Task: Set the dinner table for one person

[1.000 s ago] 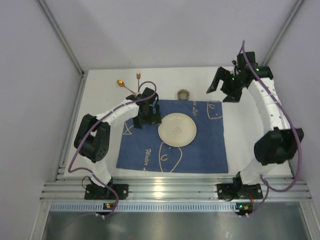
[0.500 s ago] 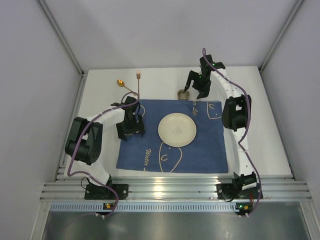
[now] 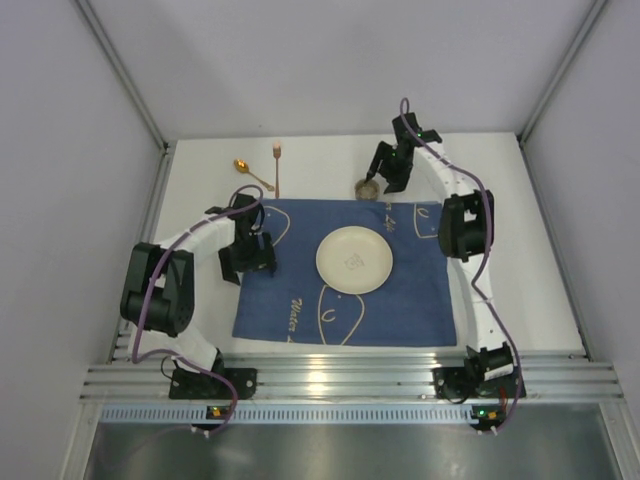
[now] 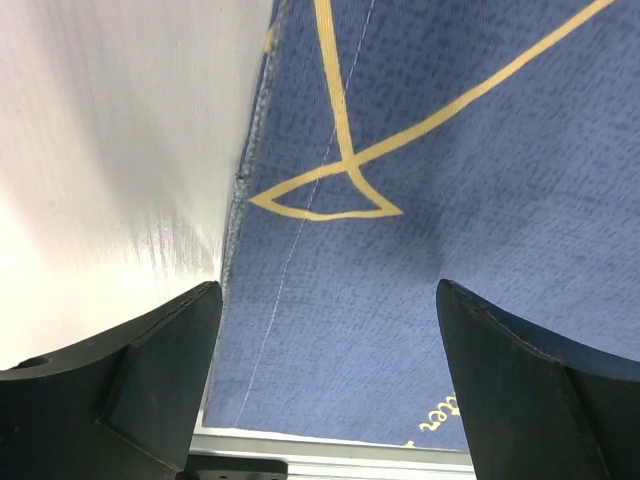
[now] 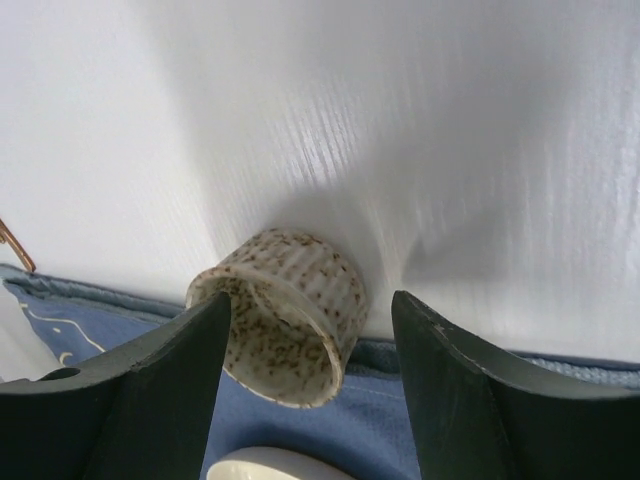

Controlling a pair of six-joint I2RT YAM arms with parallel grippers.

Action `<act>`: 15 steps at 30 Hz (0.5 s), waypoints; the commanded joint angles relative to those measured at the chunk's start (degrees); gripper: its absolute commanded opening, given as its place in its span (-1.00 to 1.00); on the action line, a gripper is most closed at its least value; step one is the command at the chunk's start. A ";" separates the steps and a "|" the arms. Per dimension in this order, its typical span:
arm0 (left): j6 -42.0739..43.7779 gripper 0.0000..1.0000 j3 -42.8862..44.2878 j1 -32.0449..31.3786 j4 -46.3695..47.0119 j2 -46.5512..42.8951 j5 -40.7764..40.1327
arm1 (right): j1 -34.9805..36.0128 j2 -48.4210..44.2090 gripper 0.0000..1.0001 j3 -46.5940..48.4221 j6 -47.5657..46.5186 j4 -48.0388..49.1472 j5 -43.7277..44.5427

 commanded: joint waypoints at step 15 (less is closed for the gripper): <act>3.73 0.85 3.66 1.45 -2.86 -0.76 0.88 | 1.74 0.35 -1.00 4.90 1.65 3.29 4.40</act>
